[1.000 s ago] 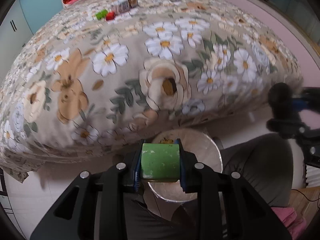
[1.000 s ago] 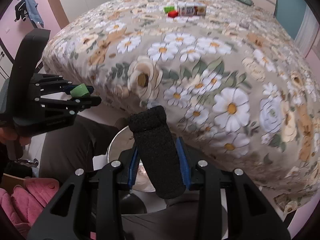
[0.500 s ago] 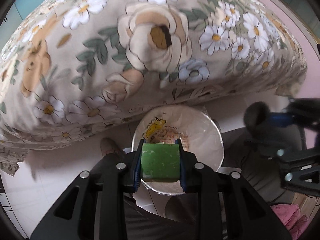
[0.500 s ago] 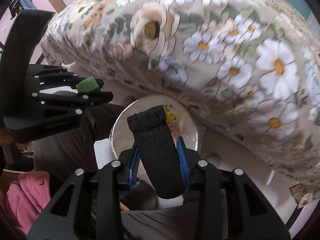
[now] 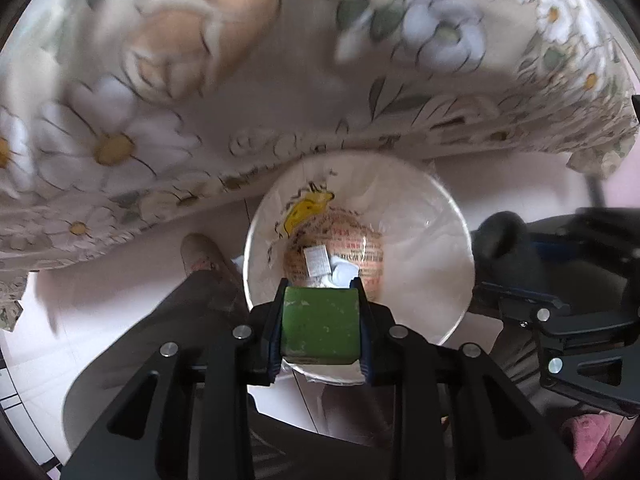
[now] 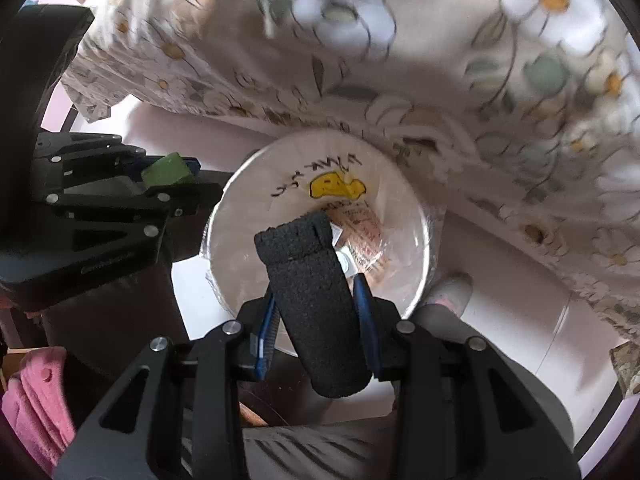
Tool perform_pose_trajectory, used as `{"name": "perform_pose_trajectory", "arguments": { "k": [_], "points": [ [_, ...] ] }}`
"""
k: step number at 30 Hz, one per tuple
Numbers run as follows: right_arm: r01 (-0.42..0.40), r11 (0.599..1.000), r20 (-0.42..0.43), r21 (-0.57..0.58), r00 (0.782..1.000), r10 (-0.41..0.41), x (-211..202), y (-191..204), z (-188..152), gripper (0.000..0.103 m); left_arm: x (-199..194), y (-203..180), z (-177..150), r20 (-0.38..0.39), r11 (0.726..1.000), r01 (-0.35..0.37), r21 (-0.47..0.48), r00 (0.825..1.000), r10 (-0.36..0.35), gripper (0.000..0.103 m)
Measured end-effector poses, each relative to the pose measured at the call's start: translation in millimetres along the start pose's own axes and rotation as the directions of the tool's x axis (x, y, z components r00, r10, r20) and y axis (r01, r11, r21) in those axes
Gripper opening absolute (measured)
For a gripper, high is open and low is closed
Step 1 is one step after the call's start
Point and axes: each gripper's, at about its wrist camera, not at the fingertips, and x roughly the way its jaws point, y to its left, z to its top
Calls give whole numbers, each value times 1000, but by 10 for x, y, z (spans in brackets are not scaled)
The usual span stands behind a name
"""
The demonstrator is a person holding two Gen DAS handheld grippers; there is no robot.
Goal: Collect trash
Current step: 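Hold the green block and foam tube above the bin opening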
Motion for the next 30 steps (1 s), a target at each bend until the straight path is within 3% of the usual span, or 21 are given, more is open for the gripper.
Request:
{"name": "perform_pose_trajectory", "arguments": {
  "k": [11, 23, 30],
  "points": [
    [-25, 998, -67, 64, 997, 29, 474, -166, 33, 37, 527, 25, 54, -105, 997, 44, -57, 993, -50, 32],
    [-42, 987, -130, 157, 990, 63, 944, -323, 82, 37, 967, 95, 116, -170, 993, 51, -103, 983, -68, 32],
    [-19, 989, -159, 148, 986, 43, 1114, -333, 115, 37, 1209, 138, 112, -200, 992, 72, -102, 976, -91, 32]
  ]
}}
